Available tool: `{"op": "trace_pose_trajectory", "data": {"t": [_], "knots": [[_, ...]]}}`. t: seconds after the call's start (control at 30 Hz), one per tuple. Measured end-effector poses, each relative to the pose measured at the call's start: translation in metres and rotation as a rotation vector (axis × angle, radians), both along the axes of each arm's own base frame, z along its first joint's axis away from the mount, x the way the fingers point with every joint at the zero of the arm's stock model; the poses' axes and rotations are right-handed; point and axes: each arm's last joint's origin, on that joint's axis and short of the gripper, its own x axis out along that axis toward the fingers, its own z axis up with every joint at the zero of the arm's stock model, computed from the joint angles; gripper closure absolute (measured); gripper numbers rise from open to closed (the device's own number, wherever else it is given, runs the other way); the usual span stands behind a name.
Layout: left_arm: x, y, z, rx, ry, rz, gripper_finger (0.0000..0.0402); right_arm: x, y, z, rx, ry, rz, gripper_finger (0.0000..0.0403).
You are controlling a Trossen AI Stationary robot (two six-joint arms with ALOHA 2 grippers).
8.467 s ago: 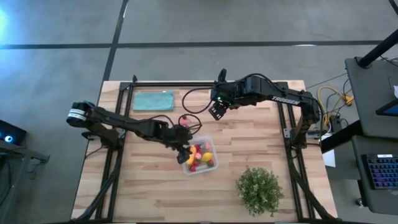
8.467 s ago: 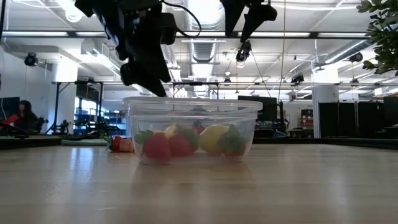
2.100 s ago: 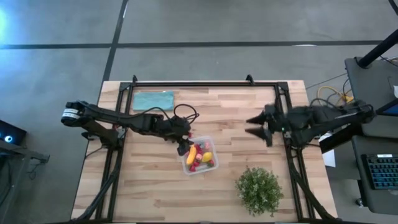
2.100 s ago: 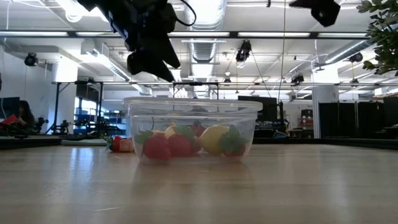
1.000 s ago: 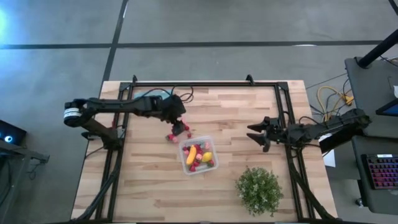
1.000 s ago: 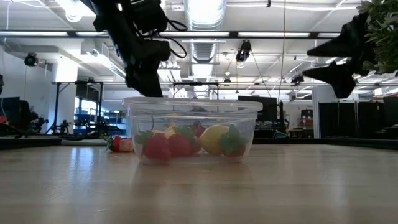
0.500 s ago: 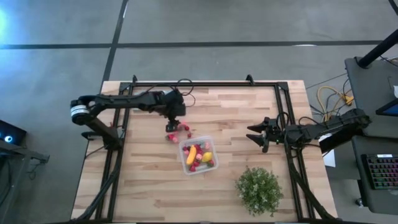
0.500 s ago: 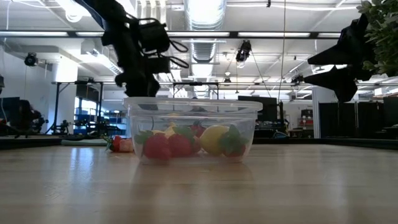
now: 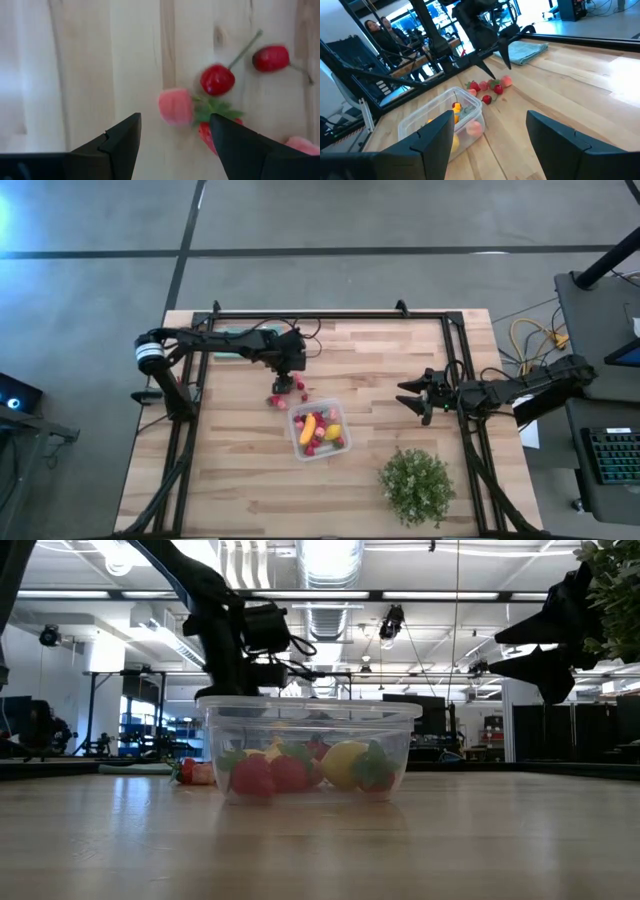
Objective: Pick and placing Produce into tupperware
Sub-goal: Put the pink peach into the transparent bin
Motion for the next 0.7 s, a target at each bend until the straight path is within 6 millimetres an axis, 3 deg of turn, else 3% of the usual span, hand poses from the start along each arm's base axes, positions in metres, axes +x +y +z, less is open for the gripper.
{"op": "trace_pose_trajectory", "data": {"t": [0.33,0.7], "knots": [[0.006,0.002,0.01,0.001,-0.074,-0.011,0.018,0.0,0.0,0.0,0.0,0.0,0.001,0.0163],[0.011,0.002,-0.008,-0.073,-0.039,-0.035,0.018,0.0,0.0,0.0,0.0,0.0,0.001,0.0163]]}}
